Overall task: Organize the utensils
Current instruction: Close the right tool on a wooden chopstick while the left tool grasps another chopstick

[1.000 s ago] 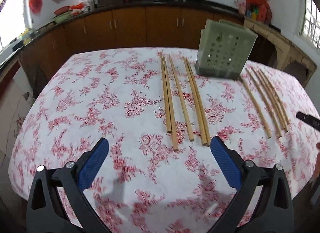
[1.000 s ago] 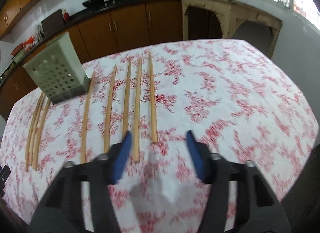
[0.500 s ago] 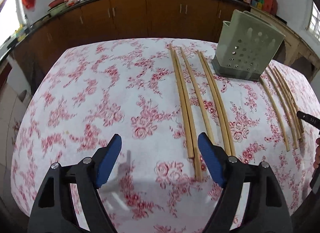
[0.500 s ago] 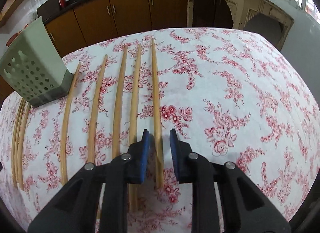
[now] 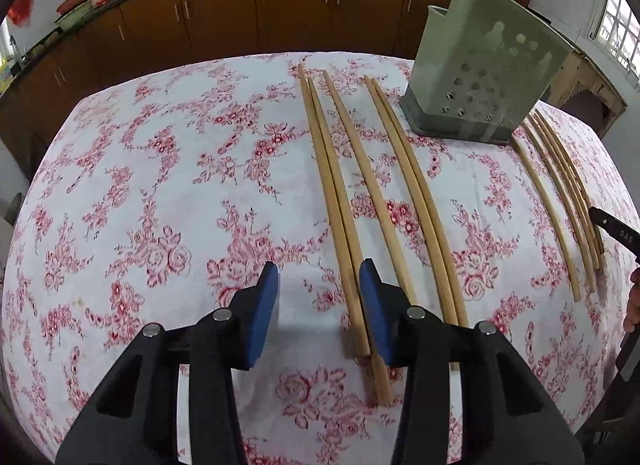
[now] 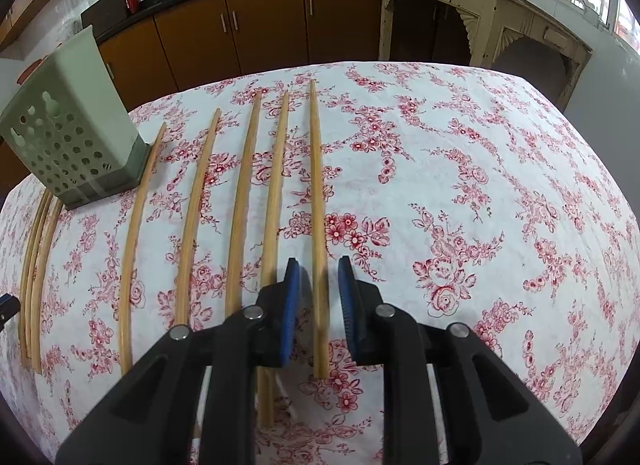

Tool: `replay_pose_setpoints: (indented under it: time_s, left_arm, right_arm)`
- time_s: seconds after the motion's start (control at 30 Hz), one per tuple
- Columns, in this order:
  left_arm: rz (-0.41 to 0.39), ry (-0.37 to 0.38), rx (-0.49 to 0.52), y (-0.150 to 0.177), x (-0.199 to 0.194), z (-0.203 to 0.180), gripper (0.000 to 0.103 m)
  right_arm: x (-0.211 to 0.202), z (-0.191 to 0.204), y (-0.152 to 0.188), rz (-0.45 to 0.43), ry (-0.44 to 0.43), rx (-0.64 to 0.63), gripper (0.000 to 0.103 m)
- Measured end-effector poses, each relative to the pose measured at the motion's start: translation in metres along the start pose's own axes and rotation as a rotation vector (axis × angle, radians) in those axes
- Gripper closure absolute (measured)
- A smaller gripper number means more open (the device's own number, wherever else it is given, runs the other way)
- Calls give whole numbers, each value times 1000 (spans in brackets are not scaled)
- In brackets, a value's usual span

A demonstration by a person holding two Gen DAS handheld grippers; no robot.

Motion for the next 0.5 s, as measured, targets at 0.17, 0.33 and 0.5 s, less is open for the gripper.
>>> replay_pose_setpoints:
  time_s: [0.17, 0.33, 0.5]
  left_arm:
    - [6, -13, -20, -6, 7, 11, 60]
    - [11, -43, -21, -9, 9, 16, 61]
    - [18, -52, 10, -7, 17, 4, 67]
  right_arm:
    - [1, -1, 0, -1, 3, 7, 82]
    - [1, 0, 0, -2, 10, 10, 81]
    - [-1, 5, 3, -8, 2, -14, 81]
Point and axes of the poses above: each gripper's, at about its wrist camera, not at the fingertips, and x roughly the way its jaws point, z to its left, y to its underside, the point moved 10 cm from there along x, roughly the way its jaws point, and after that the axes turned 8 degrees about -z, right-handed, at the moved point
